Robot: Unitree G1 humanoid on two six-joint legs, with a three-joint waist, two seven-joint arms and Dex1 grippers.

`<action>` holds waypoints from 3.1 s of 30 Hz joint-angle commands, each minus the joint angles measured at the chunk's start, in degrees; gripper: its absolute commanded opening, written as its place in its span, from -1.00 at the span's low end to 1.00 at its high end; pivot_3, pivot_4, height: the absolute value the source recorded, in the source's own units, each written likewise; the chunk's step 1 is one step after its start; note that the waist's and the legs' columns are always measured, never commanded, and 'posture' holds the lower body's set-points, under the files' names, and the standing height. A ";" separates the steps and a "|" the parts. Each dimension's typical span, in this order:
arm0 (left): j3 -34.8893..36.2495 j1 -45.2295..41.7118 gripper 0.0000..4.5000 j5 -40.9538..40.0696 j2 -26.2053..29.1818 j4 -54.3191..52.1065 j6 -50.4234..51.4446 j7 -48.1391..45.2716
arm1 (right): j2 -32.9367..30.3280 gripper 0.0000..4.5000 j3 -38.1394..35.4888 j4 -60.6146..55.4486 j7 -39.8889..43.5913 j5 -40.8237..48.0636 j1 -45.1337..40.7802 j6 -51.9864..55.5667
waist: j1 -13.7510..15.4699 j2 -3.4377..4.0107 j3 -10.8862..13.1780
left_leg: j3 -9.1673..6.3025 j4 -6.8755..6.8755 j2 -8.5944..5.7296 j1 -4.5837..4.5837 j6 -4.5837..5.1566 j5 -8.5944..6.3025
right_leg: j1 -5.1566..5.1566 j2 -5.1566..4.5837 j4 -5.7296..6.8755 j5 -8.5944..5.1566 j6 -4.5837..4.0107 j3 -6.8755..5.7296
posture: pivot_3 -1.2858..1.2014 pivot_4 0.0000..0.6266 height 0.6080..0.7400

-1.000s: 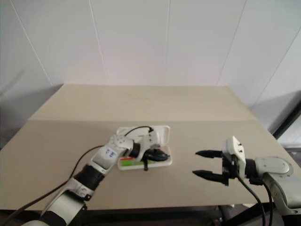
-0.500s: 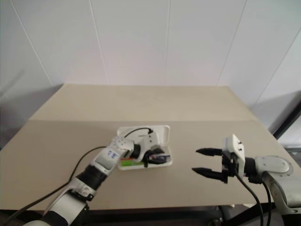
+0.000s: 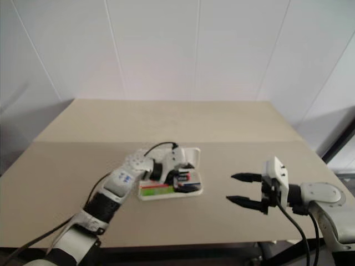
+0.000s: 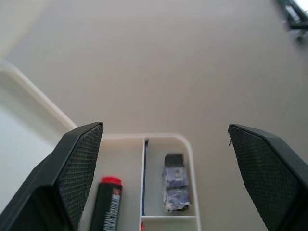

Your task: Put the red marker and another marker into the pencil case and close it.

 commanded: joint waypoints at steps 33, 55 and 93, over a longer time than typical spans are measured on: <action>22.47 -20.45 -0.98 -3.25 17.44 55.45 -22.91 3.98 | 4.29 1.00 0.71 0.89 -3.53 6.65 -14.66 5.84 | 0.19 0.05 0.03 | 0.09 -0.01 0.01 -0.07 0.04 -0.20 | -0.07 -0.05 -0.10 0.12 0.24 -0.11 | 0.03 -0.52 1.00; 20.72 -24.83 -0.98 -0.20 11.51 65.58 -7.48 -19.35 | 1.89 1.00 -3.17 6.83 -0.79 6.07 -12.88 3.91 | 0.02 0.05 0.04 | 0.12 -0.02 0.02 -0.11 -0.02 -0.34 | -0.13 -0.03 -0.14 0.40 0.79 -0.16 | 0.03 -0.52 1.00; -16.02 -13.04 -0.98 -0.34 18.96 32.28 -8.06 -36.20 | 1.75 1.00 -0.66 33.23 20.05 2.90 -29.53 -5.40 | -1.30 0.55 0.33 | 0.06 0.09 0.01 -0.03 -0.01 -0.34 | -0.10 -0.07 0.11 0.31 0.81 -0.06 | 0.03 -0.52 1.00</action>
